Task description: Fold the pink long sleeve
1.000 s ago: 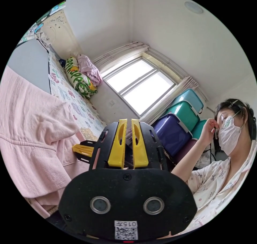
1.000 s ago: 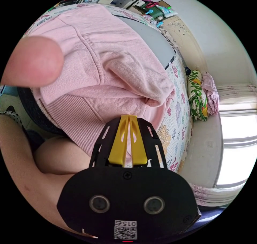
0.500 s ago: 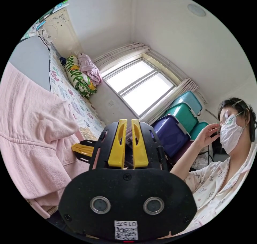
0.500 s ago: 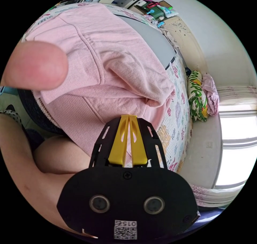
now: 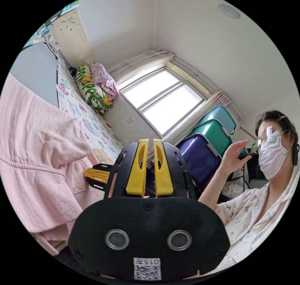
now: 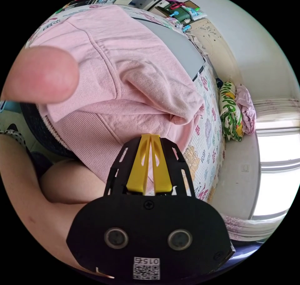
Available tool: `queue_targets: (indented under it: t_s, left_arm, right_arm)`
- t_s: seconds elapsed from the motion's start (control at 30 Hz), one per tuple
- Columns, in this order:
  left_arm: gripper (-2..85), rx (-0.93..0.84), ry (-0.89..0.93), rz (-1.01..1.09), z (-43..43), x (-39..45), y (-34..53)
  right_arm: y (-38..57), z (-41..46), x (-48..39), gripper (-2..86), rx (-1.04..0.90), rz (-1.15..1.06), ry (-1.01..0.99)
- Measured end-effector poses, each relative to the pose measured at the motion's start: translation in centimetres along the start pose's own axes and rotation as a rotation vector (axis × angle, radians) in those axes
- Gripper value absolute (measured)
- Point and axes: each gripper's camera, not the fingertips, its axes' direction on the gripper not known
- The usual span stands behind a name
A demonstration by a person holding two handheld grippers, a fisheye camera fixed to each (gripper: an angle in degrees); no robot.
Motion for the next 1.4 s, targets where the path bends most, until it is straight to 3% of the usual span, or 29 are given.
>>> queue_targets:
  t_s: [0.9, 1.4]
  left_arm:
    - [2.5, -0.054, 0.065, -0.002, 3.5, -0.8, -0.2]
    - [4.1, -0.051, 0.083, 0.027, 9.5, -1.4, 5.4]
  right_arm:
    - [5.2, 0.9, -4.3, -0.5, 0.012, 0.103, -0.056]
    - [13.3, 1.7, -3.5, -0.6, 0.026, 0.177, -0.094]
